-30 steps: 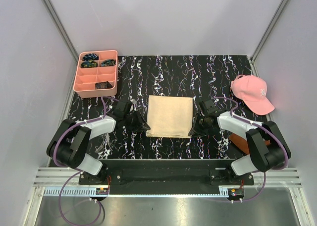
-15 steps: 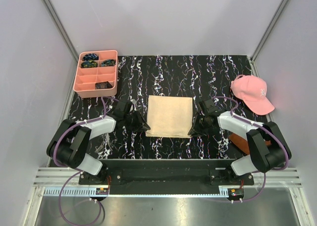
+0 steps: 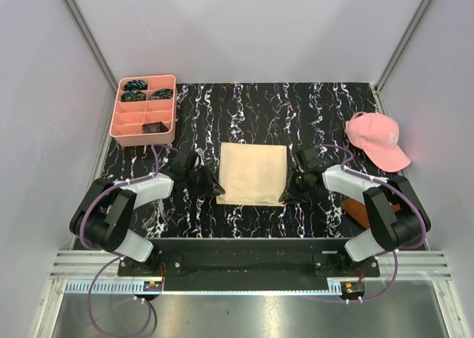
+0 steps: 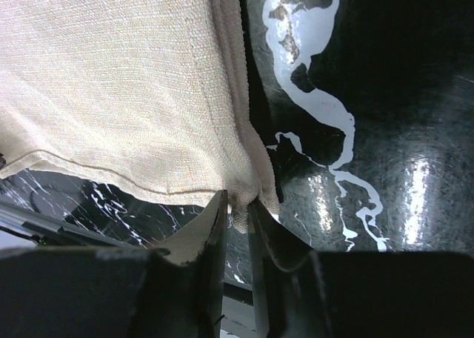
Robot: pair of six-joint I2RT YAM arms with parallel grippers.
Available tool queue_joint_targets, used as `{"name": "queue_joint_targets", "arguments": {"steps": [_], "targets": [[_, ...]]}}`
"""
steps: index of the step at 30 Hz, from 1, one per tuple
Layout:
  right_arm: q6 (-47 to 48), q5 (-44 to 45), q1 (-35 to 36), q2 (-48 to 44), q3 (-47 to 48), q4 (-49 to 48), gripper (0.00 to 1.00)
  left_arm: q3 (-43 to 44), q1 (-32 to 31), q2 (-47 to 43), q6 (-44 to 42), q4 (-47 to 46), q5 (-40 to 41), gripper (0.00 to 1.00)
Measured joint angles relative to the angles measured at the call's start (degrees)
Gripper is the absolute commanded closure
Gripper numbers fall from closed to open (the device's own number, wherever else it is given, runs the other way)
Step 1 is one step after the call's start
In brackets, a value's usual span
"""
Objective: Fold the napkin into a case and place the utensils inside
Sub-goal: Smooth out the square-folded napkin at the center of the board.
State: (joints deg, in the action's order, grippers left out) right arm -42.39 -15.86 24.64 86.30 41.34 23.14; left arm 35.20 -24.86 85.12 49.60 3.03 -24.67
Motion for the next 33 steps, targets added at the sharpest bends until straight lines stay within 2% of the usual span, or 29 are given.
{"name": "queue_joint_targets", "arguments": {"steps": [3,6,7,14,21,33], "targets": [[-0.13,-0.52,0.0,0.35,0.0,-0.74,0.77,0.0,0.0,0.0,-0.02,-0.07,0.0,0.83],[-0.22,-0.85,0.0,0.55,0.0,-1.27,0.9,0.0,0.02,0.0,-0.02,-0.13,0.02,0.84],[-0.35,-0.79,0.02,0.55,0.0,-1.36,1.0,0.0,0.0,0.02,-0.02,-0.13,0.02,0.85],[-0.81,-0.24,0.07,0.0,0.0,-1.42,1.0,0.0,0.02,0.07,-0.15,0.39,0.48,0.86],[-1.01,0.44,0.07,-5.51,0.63,-0.28,1.0,0.52,0.02,-1.51,-0.7,2.89,1.09,0.95],[0.15,2.47,0.0,-7.93,3.02,3.91,1.0,0.52,0.0,-4.35,-0.11,4.55,0.81,0.96]]}}
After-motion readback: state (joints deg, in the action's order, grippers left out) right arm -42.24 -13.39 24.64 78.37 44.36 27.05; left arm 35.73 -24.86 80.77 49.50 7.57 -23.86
